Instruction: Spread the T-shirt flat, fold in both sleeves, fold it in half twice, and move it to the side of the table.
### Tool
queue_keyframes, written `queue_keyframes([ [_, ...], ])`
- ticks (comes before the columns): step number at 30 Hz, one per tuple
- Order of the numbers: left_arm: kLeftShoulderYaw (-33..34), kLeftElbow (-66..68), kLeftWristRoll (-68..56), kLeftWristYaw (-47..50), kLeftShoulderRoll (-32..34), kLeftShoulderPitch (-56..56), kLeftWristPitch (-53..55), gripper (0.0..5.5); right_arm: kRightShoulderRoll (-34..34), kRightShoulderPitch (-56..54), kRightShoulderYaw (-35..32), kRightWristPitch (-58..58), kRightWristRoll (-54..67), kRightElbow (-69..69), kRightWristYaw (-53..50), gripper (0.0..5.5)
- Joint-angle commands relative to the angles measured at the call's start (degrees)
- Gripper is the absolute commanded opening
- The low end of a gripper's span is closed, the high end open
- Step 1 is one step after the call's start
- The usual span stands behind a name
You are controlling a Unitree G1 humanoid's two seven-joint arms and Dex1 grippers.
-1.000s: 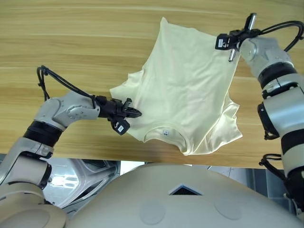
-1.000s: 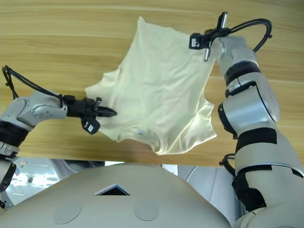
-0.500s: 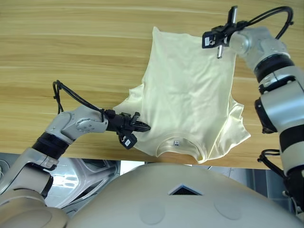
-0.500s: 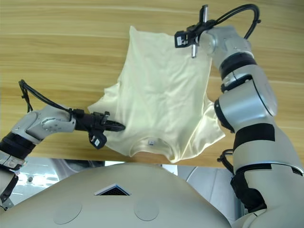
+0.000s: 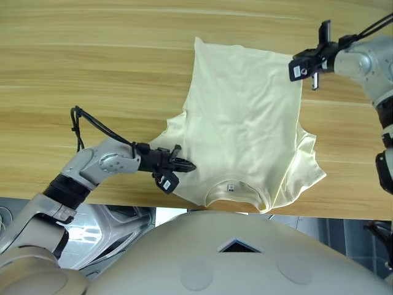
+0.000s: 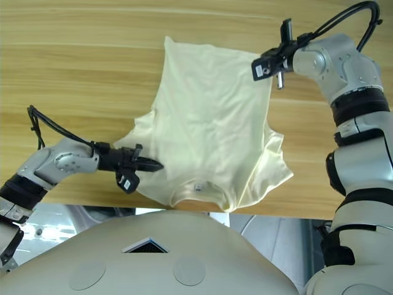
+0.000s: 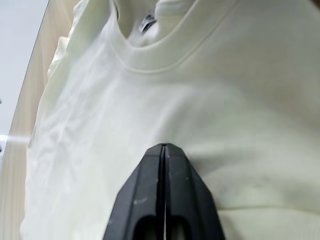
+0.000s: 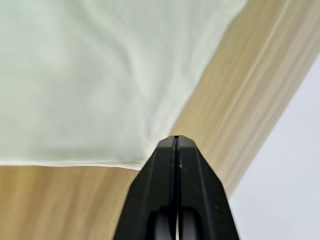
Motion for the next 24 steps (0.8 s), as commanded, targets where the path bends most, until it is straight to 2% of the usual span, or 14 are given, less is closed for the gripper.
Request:
queue_keyframes([
  [1,1.0,0.5,2.1,-0.4,1.0,0.7,1.8,0.02,2.2,0.5,0.8,2.0,-2.5,3.7,-2.2,0.0],
  [8,1.9,0.1,2.2,-0.3,1.5,1.9,1.6,0.02,7.5,0.1,3.3,1.9,-5.5,14.0,-6.5,0.0],
  [14,2.6,-0.8,2.1,-0.4,2.2,4.0,1.9,0.02,13.4,-4.9,2.8,5.6,-5.8,26.7,-15.2,0.0],
  [20,1.3,1.0,4.9,-1.0,4.5,8.4,1.8,0.02,18.5,-8.3,2.7,9.0,-5.8,30.8,-23.0,0.0],
  [24,0.7,1.4,6.0,0.4,3.6,9.8,2.4,0.02,21.0,-9.6,2.8,8.5,-5.9,31.5,-26.0,0.0],
])
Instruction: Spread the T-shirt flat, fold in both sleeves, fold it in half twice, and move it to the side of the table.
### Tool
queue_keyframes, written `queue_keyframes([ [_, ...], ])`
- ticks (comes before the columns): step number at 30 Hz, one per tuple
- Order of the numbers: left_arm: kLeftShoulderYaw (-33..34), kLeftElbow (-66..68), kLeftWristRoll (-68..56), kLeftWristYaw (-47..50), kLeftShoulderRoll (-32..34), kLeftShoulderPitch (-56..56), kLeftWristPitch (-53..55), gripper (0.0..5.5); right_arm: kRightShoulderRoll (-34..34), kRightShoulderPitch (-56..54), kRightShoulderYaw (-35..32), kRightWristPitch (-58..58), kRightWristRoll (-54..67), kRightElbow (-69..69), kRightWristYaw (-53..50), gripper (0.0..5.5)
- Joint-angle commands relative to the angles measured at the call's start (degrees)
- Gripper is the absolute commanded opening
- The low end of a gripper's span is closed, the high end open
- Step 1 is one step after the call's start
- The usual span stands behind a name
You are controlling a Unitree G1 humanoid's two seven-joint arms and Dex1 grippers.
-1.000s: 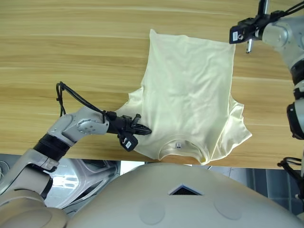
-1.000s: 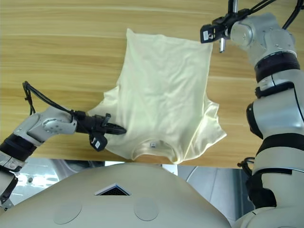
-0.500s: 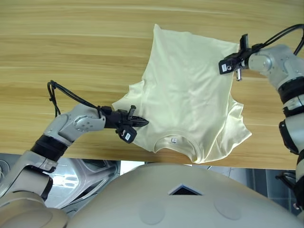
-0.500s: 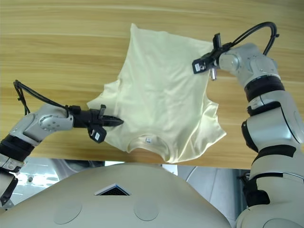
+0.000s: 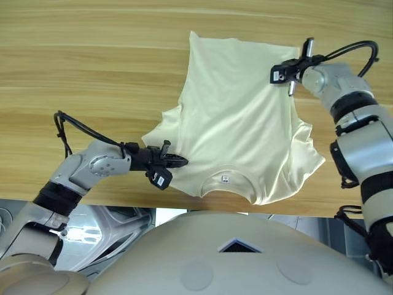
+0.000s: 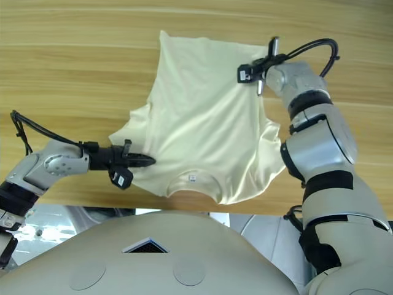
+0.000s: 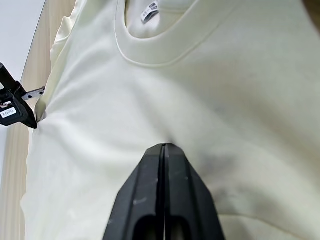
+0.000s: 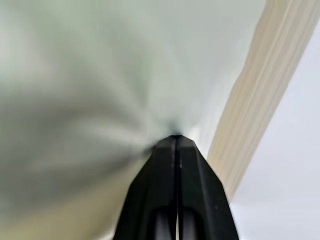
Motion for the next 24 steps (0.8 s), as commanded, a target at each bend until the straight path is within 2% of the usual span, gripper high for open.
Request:
queue_keyframes([
  [1,-2.6,2.9,6.1,-0.9,0.6,4.2,2.3,0.02,2.0,-3.1,0.2,-0.3,-0.2,0.9,-2.5,0.0],
  [8,-1.2,4.4,7.4,2.8,-1.8,1.9,4.2,0.02,2.7,-3.4,0.0,-5.9,0.6,-0.4,-2.6,0.0],
  [11,-0.1,3.4,4.6,1.9,-1.5,1.4,5.1,0.54,1.5,-3.3,-2.2,-8.5,2.8,-1.9,-2.2,0.0],
  [13,2.3,1.2,-1.1,1.1,-0.8,0.5,5.5,0.82,-0.4,-2.6,-5.6,-11.1,6.8,-3.9,0.3,0.35],
  [18,15.7,-1.8,-17.3,1.3,4.8,-2.3,6.4,1.47,-7.2,4.0,-14.2,-17.4,19.3,-16.0,12.1,1.1],
  [21,26.4,-1.6,-33.4,-3.8,12.2,3.5,4.5,1.92,-12.0,9.4,-17.4,-16.7,22.5,-23.6,14.9,1.6],
  [24,34.8,7.0,-33.6,-6.9,17.8,10.4,2.6,2.4,-15.3,13.0,-19.6,-15.0,24.0,-27.7,16.7,2.16],
])
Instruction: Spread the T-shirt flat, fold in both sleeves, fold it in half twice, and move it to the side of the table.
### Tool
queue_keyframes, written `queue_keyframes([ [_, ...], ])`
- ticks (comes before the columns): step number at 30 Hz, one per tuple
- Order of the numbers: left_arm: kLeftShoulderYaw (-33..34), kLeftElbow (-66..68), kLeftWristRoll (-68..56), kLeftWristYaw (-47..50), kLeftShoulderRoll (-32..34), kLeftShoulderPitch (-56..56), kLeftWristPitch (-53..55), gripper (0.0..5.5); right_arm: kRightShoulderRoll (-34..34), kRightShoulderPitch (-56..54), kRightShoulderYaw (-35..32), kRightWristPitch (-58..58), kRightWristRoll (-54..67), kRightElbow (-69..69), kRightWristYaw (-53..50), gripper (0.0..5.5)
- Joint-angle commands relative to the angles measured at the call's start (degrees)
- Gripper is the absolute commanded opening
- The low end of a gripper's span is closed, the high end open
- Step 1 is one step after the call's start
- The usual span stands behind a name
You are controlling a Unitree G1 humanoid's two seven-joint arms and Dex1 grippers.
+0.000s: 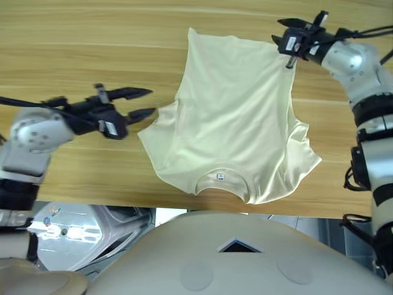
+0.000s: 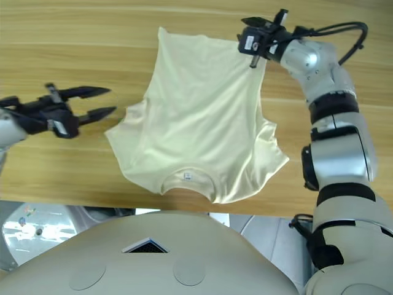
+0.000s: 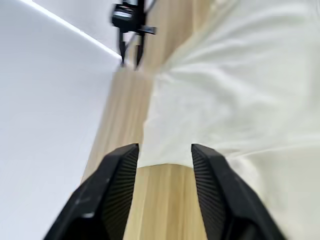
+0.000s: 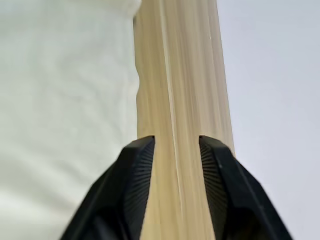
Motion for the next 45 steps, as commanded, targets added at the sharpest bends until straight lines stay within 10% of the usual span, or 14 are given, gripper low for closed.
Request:
queue_keyframes([
  [1,9.0,10.3,1.8,-3.0,6.1,7.9,-2.3,2.54,-4.2,4.1,-3.0,2.4,2.2,-5.5,2.5,2.31],
  [19,-6.9,15.7,30.9,9.0,-6.4,9.2,-4.6,4.93,-6.4,13.9,-8.0,7.5,6.2,-19.2,7.2,5.29],
  [27,-9.4,15.5,37.9,15.4,-8.0,4.9,-4.5,5.38,-5.3,14.6,-7.8,8.2,5.9,-20.2,6.4,5.4],
  [45,-13.9,12.8,37.1,15.3,-7.2,3.4,-5.7,2.16,-4.4,15.5,-7.6,7.9,5.8,-20.5,5.8,5.4],
])
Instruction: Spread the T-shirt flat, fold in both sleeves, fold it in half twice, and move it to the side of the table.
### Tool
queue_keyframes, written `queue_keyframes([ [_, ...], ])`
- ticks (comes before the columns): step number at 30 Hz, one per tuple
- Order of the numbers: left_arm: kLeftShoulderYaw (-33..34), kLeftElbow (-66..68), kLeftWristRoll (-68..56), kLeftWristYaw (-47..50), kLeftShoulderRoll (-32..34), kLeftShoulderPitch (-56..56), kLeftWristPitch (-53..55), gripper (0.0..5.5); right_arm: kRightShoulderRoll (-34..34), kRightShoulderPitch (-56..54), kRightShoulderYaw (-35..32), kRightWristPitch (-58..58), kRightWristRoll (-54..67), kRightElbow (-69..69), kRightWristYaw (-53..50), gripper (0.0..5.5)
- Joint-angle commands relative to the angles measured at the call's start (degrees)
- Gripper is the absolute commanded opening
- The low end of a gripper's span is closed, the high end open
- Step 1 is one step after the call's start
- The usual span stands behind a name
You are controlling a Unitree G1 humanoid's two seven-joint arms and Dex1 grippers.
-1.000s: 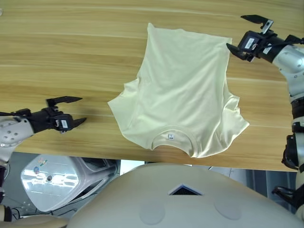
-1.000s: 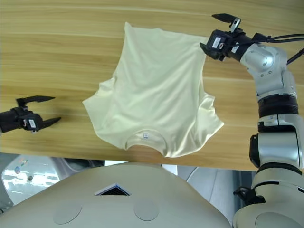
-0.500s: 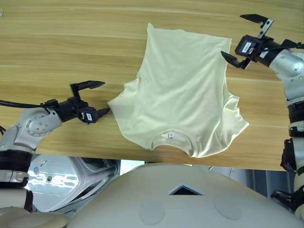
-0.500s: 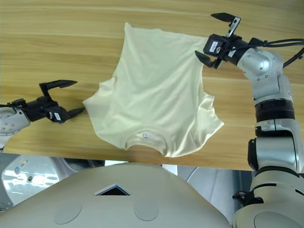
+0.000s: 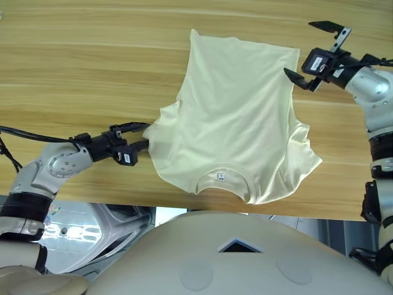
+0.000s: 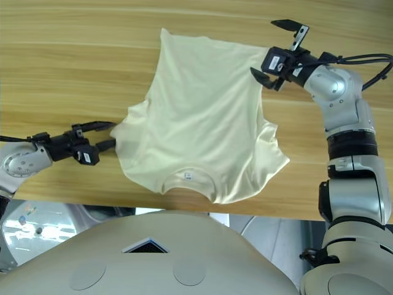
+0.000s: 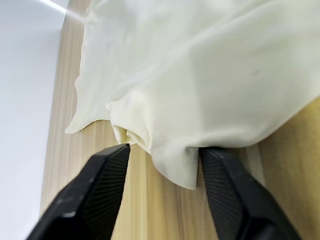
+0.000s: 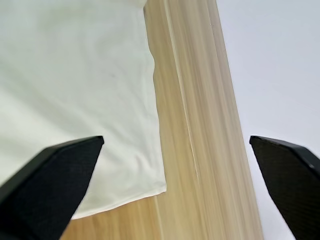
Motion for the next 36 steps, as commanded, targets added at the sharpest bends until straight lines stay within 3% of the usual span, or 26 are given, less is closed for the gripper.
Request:
queue_keyframes([
  [1,-2.0,0.0,2.9,-2.4,1.2,1.6,1.4,1.93,0.4,0.3,-0.1,0.2,0.0,-0.9,0.1,5.4],
  [12,-1.8,-1.6,3.5,-2.0,1.4,1.2,2.8,0.02,0.4,2.0,-0.6,-0.1,0.7,-2.0,0.4,5.4],
  [24,2.4,-5.0,1.8,-1.0,4.4,2.1,2.7,0.02,0.6,4.0,-0.9,-0.4,1.7,-1.7,0.2,5.4],
  [36,1.2,-9.1,1.1,-3.9,5.0,0.4,0.1,0.02,2.2,4.4,-0.2,0.2,1.1,-1.5,-0.2,5.4],
])
